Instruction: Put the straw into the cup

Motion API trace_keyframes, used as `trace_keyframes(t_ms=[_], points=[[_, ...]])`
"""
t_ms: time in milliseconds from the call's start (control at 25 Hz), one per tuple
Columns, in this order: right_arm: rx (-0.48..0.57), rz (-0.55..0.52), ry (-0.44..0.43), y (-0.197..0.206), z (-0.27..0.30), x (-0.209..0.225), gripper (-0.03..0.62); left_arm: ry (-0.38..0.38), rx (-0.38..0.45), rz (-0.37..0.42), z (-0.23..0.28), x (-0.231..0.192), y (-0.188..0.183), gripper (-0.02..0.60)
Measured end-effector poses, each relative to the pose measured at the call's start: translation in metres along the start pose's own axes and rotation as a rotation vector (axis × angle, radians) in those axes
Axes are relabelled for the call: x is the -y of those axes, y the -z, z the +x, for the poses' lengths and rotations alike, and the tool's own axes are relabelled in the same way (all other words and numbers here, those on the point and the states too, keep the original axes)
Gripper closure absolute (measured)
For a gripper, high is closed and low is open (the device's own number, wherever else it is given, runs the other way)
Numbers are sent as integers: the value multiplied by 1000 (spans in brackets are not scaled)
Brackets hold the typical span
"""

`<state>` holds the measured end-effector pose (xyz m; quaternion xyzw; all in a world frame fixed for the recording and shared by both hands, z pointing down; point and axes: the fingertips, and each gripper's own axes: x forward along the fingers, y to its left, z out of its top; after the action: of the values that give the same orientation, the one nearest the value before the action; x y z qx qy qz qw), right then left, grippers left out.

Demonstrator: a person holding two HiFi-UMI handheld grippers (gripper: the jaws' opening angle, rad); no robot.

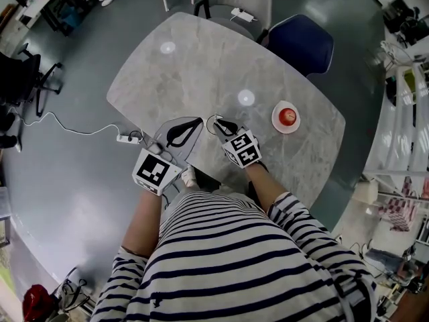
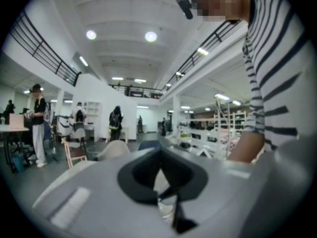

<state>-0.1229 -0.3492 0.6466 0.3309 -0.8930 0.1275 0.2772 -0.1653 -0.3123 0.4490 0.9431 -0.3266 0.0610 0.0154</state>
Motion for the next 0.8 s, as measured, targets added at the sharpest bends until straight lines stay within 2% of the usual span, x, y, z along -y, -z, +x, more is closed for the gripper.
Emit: trace_keyframes(t_ms=[440,800], points=[[31,19,26,-9,-14,6,568,-2,17,-2,5,6,-4,574],[135,21,40,-41,-42,6,569,-7,23,-5,6,14,-5,574]])
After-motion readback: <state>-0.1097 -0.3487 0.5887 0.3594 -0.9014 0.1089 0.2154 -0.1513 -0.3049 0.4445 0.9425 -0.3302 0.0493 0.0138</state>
